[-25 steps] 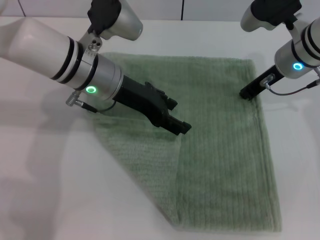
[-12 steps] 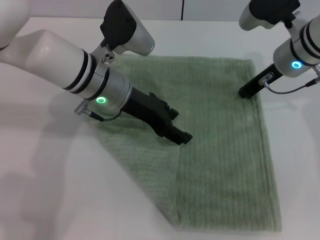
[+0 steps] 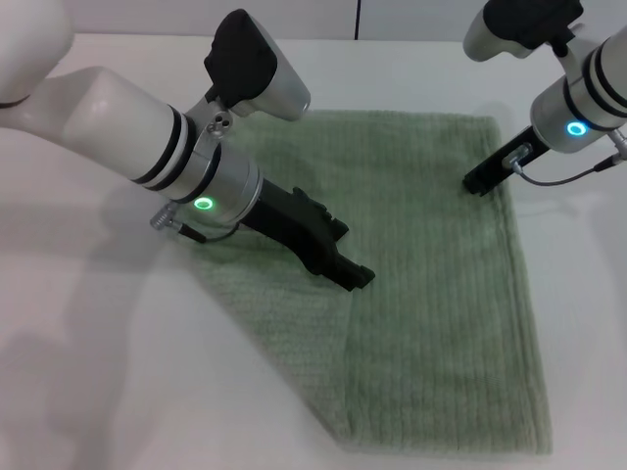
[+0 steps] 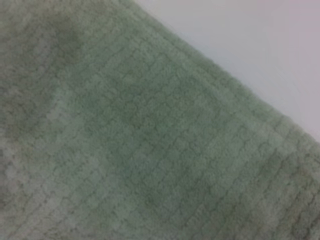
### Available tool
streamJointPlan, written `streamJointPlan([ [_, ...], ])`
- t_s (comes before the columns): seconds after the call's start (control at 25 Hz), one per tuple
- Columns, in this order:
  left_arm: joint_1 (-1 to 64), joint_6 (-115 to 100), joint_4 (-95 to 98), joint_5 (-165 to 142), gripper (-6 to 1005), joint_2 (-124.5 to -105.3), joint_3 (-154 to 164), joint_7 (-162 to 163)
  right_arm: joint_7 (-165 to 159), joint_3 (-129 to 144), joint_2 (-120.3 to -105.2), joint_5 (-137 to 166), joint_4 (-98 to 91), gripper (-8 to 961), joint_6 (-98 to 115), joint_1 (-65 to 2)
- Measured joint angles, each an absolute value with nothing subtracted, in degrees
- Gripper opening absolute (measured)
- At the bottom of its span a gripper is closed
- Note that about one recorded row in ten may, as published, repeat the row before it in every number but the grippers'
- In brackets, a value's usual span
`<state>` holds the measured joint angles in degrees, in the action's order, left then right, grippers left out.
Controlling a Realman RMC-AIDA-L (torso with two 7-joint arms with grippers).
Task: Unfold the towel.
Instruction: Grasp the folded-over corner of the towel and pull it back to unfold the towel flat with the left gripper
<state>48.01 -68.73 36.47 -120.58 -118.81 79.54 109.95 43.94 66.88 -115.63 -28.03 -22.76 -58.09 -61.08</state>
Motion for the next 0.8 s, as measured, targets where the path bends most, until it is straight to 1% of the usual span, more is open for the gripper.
streamJointPlan([
  [0.8, 48.2, -66.7, 35.8, -119.9, 780, -118.83, 81.9, 110.4, 43.7, 66.8, -116.00, -27.8, -22.8, -1, -58.1, -61.2],
])
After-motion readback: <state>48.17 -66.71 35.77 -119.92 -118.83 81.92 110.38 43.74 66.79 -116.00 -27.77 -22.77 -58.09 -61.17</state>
